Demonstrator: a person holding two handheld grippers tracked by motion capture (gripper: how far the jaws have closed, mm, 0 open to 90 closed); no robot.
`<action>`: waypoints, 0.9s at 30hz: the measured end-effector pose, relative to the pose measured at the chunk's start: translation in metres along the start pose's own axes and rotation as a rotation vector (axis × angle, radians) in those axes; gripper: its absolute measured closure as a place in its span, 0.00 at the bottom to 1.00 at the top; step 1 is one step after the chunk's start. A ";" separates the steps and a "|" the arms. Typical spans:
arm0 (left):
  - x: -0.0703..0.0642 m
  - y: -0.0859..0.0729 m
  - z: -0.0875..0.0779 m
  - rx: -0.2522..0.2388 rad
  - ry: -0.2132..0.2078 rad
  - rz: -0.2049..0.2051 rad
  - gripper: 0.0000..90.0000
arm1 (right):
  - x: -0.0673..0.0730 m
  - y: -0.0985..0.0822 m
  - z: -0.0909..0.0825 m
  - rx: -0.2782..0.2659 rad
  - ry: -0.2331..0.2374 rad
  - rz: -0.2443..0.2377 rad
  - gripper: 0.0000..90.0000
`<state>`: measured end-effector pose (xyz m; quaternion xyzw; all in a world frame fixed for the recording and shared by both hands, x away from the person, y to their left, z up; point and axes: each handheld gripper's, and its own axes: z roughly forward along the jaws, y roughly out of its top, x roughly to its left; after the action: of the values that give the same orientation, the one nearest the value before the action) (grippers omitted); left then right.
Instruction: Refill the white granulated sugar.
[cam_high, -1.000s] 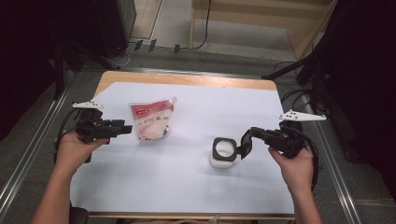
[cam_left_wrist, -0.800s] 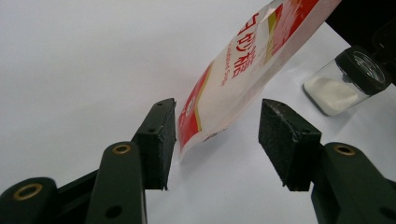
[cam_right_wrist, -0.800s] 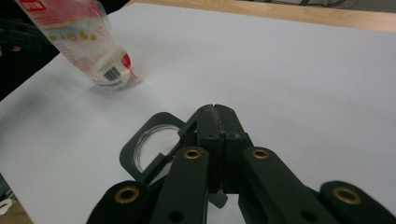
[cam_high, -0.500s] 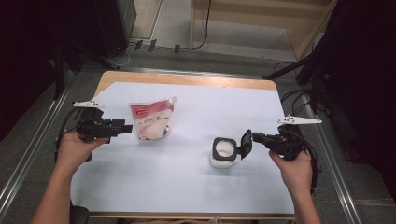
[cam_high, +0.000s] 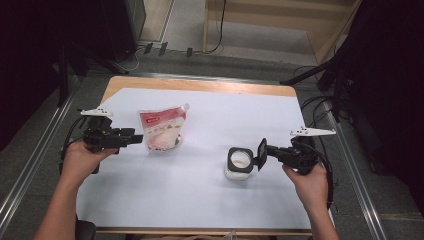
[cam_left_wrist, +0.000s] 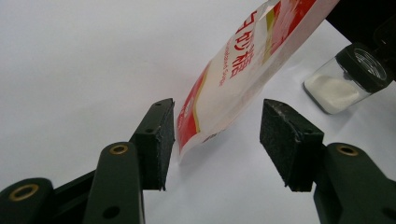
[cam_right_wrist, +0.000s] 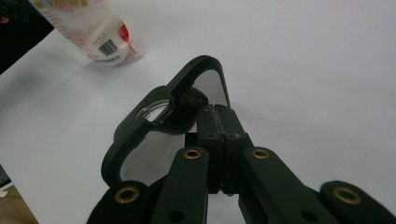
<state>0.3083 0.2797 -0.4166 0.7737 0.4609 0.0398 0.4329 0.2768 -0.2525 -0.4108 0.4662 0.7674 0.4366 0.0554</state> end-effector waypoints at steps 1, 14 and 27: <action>0.000 0.000 0.000 0.000 -0.002 -0.001 0.51 | 0.001 0.000 0.001 -0.001 0.001 -0.001 1.00; 0.000 0.000 0.000 0.001 -0.005 0.001 0.51 | 0.005 -0.003 0.012 0.006 0.026 -0.020 1.00; 0.002 -0.002 0.002 0.007 -0.003 -0.003 0.50 | 0.015 -0.002 0.024 0.017 0.042 -0.051 1.00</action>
<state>0.3094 0.2807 -0.4194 0.7746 0.4614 0.0366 0.4310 0.2793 -0.2265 -0.4224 0.4378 0.7837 0.4381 0.0466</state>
